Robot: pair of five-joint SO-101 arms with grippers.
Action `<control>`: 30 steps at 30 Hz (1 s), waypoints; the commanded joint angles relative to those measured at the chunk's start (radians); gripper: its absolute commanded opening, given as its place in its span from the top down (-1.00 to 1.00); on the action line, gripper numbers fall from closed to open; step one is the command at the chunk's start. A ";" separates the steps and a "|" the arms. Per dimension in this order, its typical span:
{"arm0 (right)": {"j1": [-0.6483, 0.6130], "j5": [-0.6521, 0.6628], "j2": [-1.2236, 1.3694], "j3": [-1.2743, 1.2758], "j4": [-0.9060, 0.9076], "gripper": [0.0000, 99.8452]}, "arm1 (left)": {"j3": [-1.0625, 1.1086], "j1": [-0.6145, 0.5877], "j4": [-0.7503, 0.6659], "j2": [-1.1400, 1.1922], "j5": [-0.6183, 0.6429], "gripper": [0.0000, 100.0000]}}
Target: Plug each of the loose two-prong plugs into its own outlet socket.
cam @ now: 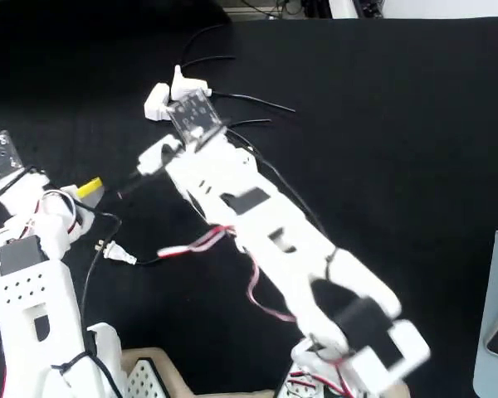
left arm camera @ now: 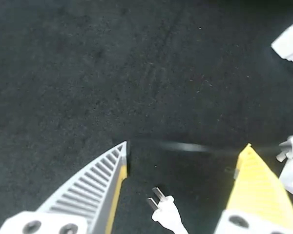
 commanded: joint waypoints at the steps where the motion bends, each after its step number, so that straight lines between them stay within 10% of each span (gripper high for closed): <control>1: 0.038 0.000 0.197 -0.262 -0.041 0.98 | -0.027 -0.012 -0.014 -0.021 0.006 0.31; 6: 0.049 -0.021 0.395 -0.472 -0.040 0.95 | -0.030 -0.012 -0.014 -0.021 0.006 0.31; 13: 0.063 -0.153 0.515 -0.702 0.236 0.38 | -0.035 -0.013 -0.014 -0.021 0.006 0.30; 30: 0.009 -0.612 0.473 -0.791 0.643 0.36 | -0.024 -0.010 -0.012 -0.021 0.006 0.31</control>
